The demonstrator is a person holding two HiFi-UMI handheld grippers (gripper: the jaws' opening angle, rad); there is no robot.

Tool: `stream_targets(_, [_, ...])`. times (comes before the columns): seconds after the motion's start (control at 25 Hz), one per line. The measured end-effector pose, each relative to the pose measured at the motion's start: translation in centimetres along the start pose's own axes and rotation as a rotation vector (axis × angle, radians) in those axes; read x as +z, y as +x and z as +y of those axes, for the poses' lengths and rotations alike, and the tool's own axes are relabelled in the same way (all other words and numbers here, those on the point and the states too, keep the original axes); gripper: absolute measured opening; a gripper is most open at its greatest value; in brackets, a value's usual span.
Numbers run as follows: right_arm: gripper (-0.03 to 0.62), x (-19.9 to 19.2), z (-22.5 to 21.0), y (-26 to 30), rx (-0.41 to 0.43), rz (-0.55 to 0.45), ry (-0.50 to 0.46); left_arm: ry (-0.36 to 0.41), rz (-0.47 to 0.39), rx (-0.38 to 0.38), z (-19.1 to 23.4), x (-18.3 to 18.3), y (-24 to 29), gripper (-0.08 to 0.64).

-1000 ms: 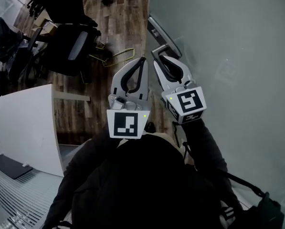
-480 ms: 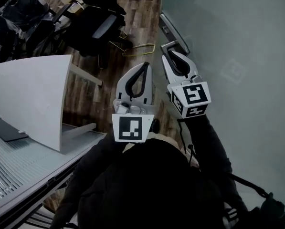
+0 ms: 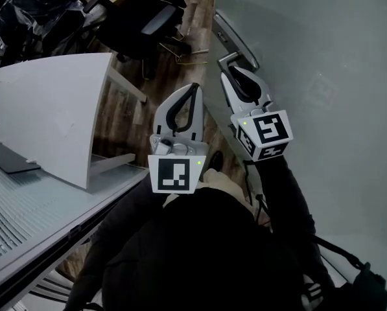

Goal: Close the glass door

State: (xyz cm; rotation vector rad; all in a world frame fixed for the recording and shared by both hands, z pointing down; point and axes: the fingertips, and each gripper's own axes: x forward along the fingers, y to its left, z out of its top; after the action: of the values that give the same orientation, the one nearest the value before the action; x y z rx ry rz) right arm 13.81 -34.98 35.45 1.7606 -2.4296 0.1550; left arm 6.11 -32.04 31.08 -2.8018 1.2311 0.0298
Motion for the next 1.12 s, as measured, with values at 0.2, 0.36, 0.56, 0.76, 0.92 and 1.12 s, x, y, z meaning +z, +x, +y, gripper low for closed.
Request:
stream_targets(0.2, [0.063,-0.1,3.7,-0.3,0.039,-0.008,0.001,0.029,0.016,0.002,1.2,-0.2,-3.2,-0.003])
stream_targets(0.36, [0.063,-0.1,6.9,-0.7,0.092,-0.009,-0.01,0.035,0.024,0.029,1.5,0.4,-5.3,-0.003])
stream_targets(0.56, [0.063,0.2,11.6,-1.4,0.158,0.006,-0.045,-0.003,0.007,0.091,1.7,1.3,-9.7,-0.003])
stream_targets(0.76, [0.063,0.2,15.5,-2.8,0.217,0.005,-0.052,0.017,0.033,0.157,1.4,0.9,-14.7,-0.003])
stream_targets(0.92, [0.063,-0.2,19.2,-3.1,0.274,0.012,-0.059,0.01,0.042,0.227,2.6,0.6,-18.8,-0.003])
stream_targets(1.12, [0.063,-0.9,23.3,-4.3,0.291,0.014,-0.062,0.011,0.036,0.244,4.1,0.9,-22.5,-0.003])
